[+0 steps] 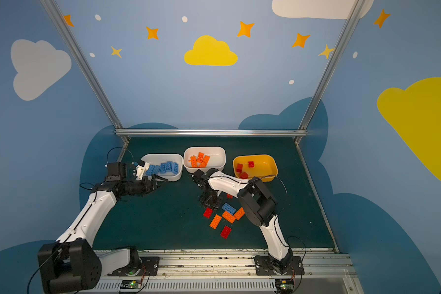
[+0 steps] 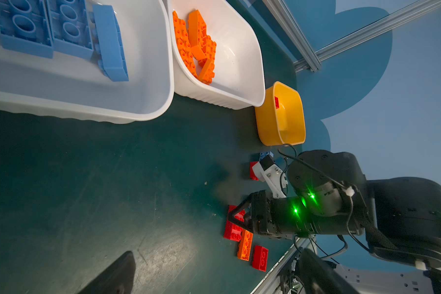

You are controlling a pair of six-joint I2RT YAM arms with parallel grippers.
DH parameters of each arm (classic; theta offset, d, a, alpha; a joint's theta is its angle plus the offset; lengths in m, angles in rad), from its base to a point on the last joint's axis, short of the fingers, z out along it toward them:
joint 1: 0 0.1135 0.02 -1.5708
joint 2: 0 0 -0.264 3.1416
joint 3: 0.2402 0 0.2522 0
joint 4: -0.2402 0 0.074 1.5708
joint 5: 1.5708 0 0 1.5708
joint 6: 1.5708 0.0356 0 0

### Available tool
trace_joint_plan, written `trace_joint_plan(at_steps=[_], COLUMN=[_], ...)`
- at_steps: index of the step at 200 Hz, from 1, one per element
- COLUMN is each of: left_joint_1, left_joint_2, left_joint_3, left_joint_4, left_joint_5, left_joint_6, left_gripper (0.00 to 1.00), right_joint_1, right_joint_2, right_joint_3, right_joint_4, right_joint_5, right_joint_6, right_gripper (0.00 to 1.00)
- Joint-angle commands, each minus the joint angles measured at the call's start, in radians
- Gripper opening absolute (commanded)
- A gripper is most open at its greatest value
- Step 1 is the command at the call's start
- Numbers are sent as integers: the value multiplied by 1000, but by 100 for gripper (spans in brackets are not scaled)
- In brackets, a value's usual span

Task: Sort the legos into containers by color
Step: Pick up the lego from the center of the table.

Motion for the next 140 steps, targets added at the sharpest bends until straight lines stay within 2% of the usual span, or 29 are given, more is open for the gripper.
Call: trace_joint_plan(at_steps=[1, 42, 60, 119, 140], left_joint_1=[-3, -3, -3, -3, -4], left_joint_2=[13, 19, 21, 15, 7], left_joint_3=[20, 19, 19, 20, 23], left_joint_4=[-14, -11, -11, -15, -6], left_joint_5=[11, 12, 11, 14, 26], left_joint_6=[18, 19, 23, 23, 7], left_gripper=[99, 100, 99, 99, 100], right_joint_1=[7, 10, 13, 9, -4], right_joint_2=[30, 35, 42, 3, -61], right_joint_3=[32, 12, 18, 41, 37], right_joint_4=[-51, -6, -23, -58, -81], right_joint_5=[23, -61, -49, -11, 24], right_joint_6=[-23, -7, -5, -25, -44], right_gripper=[44, 46, 45, 25, 24])
